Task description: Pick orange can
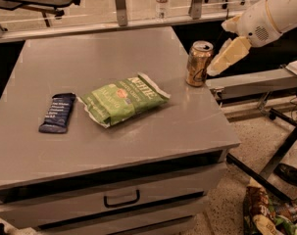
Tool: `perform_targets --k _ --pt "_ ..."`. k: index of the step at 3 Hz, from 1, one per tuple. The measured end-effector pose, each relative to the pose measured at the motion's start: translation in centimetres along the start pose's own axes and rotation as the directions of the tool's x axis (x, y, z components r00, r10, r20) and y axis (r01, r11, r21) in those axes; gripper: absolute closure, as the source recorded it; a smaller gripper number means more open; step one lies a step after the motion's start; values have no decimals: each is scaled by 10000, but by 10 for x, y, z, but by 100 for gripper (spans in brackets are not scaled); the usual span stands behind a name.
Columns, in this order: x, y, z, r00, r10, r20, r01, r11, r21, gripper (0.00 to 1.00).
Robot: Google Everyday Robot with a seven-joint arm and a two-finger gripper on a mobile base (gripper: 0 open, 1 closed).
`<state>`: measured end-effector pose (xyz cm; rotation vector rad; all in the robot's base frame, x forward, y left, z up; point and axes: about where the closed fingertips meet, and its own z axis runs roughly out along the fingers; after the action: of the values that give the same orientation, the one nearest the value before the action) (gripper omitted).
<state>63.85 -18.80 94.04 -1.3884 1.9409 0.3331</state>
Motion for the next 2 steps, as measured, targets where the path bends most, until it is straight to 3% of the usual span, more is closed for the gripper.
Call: perform_targets --k 1,2 --pt "7 -11 23 9979 454 452 -436 9983 -392 0" --pt "2 -10 47 9954 613 738 -541 9939 -957 25"
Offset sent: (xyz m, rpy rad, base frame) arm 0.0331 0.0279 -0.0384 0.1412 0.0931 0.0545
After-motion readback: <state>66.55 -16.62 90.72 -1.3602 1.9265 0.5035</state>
